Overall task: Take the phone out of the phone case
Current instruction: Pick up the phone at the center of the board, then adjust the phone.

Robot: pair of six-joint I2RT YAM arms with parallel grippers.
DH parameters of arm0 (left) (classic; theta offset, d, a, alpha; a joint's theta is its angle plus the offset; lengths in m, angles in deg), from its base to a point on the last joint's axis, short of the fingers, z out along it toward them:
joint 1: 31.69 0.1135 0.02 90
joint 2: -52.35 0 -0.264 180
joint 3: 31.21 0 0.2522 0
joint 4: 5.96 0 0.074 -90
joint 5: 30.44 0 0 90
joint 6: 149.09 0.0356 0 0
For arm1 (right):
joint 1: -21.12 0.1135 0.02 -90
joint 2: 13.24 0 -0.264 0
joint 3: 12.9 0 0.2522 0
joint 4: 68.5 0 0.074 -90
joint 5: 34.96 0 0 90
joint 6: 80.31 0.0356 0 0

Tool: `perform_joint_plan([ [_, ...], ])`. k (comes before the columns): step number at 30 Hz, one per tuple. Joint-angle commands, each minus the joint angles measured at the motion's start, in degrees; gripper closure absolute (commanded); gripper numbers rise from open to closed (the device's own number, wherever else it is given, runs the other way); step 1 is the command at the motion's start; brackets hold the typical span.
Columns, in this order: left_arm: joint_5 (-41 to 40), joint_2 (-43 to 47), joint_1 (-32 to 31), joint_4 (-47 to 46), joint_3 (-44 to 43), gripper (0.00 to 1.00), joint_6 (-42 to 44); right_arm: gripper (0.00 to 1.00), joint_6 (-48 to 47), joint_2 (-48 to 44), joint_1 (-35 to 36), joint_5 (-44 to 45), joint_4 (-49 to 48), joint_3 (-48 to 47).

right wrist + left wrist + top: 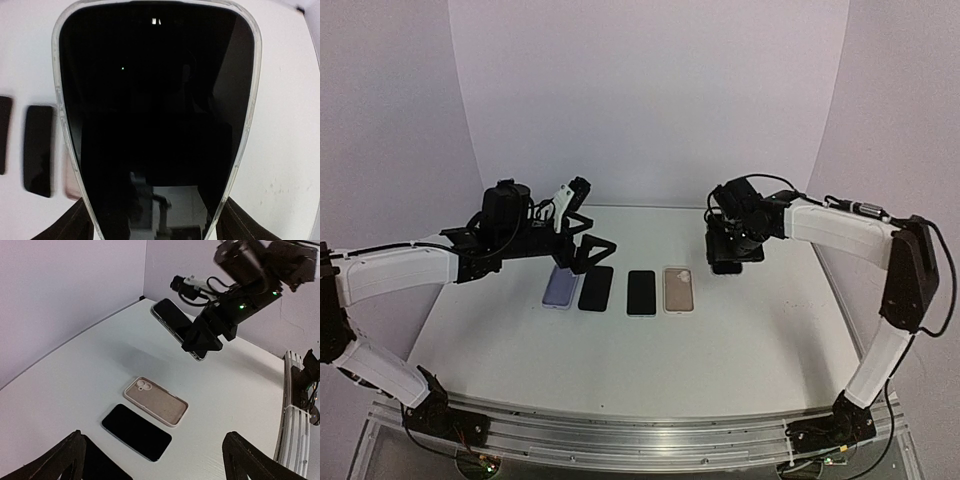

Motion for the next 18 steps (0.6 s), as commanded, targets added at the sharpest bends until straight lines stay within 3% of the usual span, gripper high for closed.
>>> perform_joint_plan([
  [1,5.4,-1.7,0.0,-7.4,-3.3,0.03,-15.7,0.7,-7.2,-7.5,9.3,1.5,-22.6,1.2],
  [5,3.9,-3.0,0.0,-12.2,-4.7,0.0,-22.4,0.71,-7.9,-8.0,13.9,-1.0,-32.6,0.9],
  [8,1.5,-3.3,0.0,-13.9,-6.0,0.0,-22.8,0.72,-9.3,-7.9,16.4,-2.0,-35.6,-0.6],
  [18,-2.7,-3.7,0.0,-17.1,-7.5,0.02,-22.2,0.73,-14.9,-6.0,23.1,-0.9,-36.5,-5.2],
])
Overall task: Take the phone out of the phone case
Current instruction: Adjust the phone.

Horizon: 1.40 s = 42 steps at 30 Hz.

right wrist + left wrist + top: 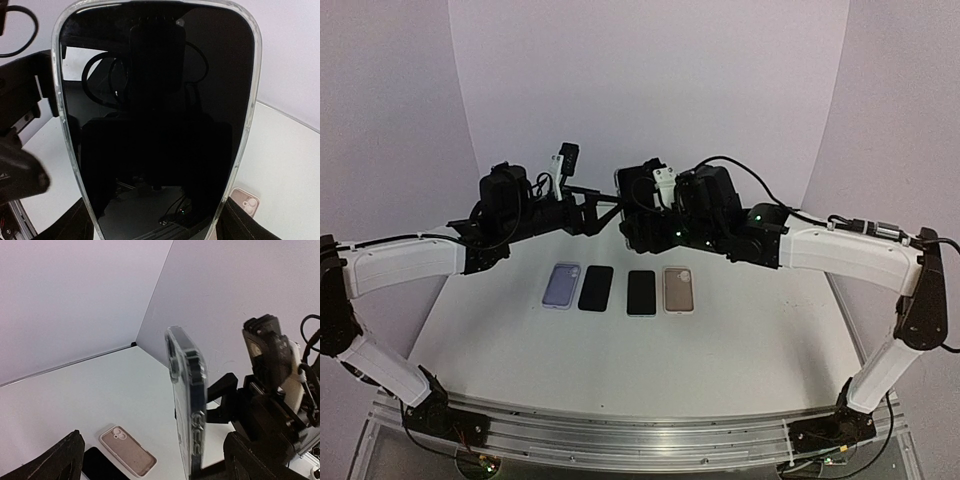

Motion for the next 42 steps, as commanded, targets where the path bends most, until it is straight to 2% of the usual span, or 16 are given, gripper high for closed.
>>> perform_joint_plan([
  [1,-1.9,-0.5,0.0,-4.0,-3.3,0.04,-0.3,0.74,-3.3,0.8,2.6,0.9,-6.4,-5.2],
  [3,-2.2,-0.8,0.0,-3.9,-3.7,0.08,0.3,0.74,-4.3,1.4,3.7,0.6,-6.4,-6.4],
  [5,-3.2,-1.0,0.0,-2.7,-4.1,0.19,0.5,0.74,-5.8,1.9,4.4,0.0,-6.4,-7.3],
  [10,-0.9,-0.4,0.0,-1.0,-3.9,0.67,0.5,0.73,-6.7,1.4,4.5,-1.8,-6.4,-6.7],
  [13,0.7,0.2,0.0,0.7,-3.8,0.92,0.0,0.7,-7.7,0.9,4.5,-3.8,-6.4,-6.0],
  [14,1.2,0.5,0.0,1.4,-3.9,0.98,-0.1,0.66,-8.1,0.7,4.5,-4.6,-6.4,-5.9],
  [16,2.5,1.0,0.3,2.3,-4.2,1.0,0.3,0.5,-9.5,-0.1,4.4,-6.0,-6.2,-5.0],
  [17,3.5,1.2,0.6,2.5,-4.3,1.0,0.7,0.4,-10.2,-0.7,4.2,-7.0,-6.0,-4.3],
  [18,4.5,1.5,1.0,2.4,-4.5,1.0,0.9,0.25,-10.6,-1.5,3.7,-8.3,-5.7,-3.5],
  [20,7.6,2.1,2.6,2.1,-5.1,1.0,1.4,0.04,-10.2,-4.2,1.0,-14.3,-4.8,-1.1],
  [21,9.9,2.3,3.5,2.0,-5.6,1.0,1.4,0.02,-9.1,-5.6,-1.1,-21.5,-4.5,0.9],
  [25,23.4,3.0,6.7,0.4,-6.5,1.0,1.0,0.04,-1.8,-9.2,-10.8,-47.7,-5.0,7.0],
  [28,31.2,3.5,6.8,-1.4,-6.3,1.0,-0.4,0.1,-1.9,-8.6,-11.2,-56.3,-5.1,7.0],
  [31,35.4,3.2,6.8,-5.9,-5.9,1.0,-4.3,0.2,-1.1,-6.2,-11.2,-60.1,-5.2,5.4],
  [36,37.5,2.7,6.9,-10.0,-5.9,1.0,-7.4,0.46,0.7,-2.0,-11.2,-64.1,-6.7,2.3],
  [42,38.9,2.6,6.8,-12.2,-5.9,1.0,-9.4,0.59,4.4,-0.1,-11.2,-63.3,-12.3,3.4],
])
